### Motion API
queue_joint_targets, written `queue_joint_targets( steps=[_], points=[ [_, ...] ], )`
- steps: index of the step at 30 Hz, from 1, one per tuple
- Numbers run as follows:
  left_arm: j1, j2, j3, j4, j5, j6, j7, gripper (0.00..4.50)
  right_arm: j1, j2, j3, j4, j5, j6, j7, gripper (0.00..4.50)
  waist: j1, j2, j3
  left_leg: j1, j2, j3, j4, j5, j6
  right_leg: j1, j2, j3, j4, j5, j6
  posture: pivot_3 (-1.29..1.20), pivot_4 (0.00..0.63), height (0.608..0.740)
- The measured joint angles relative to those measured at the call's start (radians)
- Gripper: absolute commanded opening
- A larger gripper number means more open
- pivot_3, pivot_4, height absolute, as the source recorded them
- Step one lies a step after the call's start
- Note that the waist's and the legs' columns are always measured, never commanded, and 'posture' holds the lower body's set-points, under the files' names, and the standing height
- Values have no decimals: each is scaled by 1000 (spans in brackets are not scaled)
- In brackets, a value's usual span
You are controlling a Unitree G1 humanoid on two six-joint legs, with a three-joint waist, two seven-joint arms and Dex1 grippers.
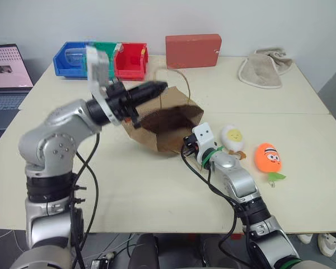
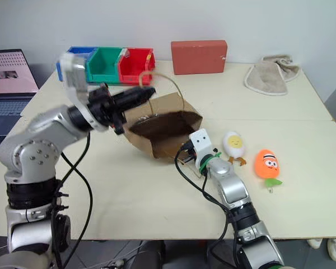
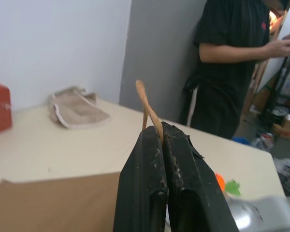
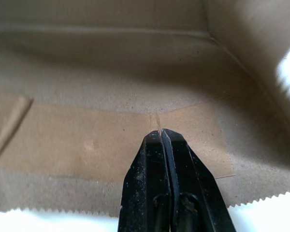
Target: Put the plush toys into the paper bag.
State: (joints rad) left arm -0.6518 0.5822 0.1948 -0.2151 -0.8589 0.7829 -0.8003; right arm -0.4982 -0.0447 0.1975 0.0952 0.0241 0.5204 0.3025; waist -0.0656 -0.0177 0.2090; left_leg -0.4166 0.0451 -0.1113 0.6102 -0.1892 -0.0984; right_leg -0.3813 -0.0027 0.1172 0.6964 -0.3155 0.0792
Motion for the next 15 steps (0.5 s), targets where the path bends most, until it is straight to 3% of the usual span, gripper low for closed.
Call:
queue_joint_targets(
  steps=[7, 15],
  points=[
    [52, 7, -17, -13, 25, -18, -11, 0, 0, -63, 18, -72, 1, 4, 67, 25, 1, 0, 0, 0, 0, 0, 0, 0, 0, 0, 0, 0, 0, 0, 0, 0, 150, 740],
    [98, -5, -77, -41, 49, -34, -22, 0, 44, -262, 37, -394, 77, 82, 261, 25, 6, 0, 0, 0, 0, 0, 0, 0, 0, 0, 0, 0, -1, 0, 0, 0, 150, 740]
  ],
)
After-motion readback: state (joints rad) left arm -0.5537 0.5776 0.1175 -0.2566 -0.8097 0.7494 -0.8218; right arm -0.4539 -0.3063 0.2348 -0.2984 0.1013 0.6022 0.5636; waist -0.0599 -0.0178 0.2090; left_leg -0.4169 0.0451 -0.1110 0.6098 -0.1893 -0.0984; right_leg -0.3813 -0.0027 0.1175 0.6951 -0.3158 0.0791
